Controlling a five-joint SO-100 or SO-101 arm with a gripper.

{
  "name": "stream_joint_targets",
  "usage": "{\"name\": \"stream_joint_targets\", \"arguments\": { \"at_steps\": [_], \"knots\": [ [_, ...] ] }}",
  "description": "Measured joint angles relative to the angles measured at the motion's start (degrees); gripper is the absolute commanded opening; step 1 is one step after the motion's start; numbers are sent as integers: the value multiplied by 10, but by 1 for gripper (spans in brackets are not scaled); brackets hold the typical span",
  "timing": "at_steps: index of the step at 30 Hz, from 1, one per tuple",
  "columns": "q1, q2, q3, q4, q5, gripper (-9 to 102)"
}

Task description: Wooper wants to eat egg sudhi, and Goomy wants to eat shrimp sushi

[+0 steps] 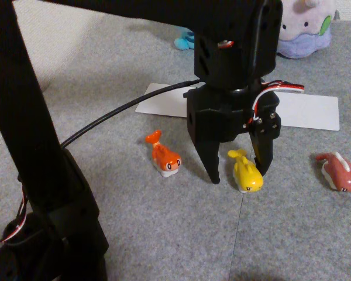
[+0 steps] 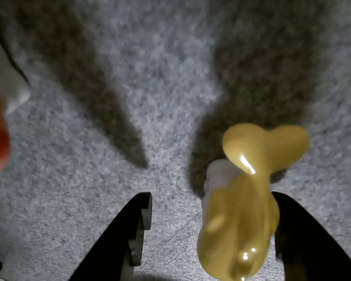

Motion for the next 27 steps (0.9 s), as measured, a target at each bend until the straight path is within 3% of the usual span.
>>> {"name": "stream_joint_targets", "arguments": {
  "at_steps": [9,16,27],
  "knots": [
    [0,-42,-9,-25,4,23],
    [7,-55,-25,-37,-2,12],
    [4,-59,-26,-37,6,2]
  ]
}}
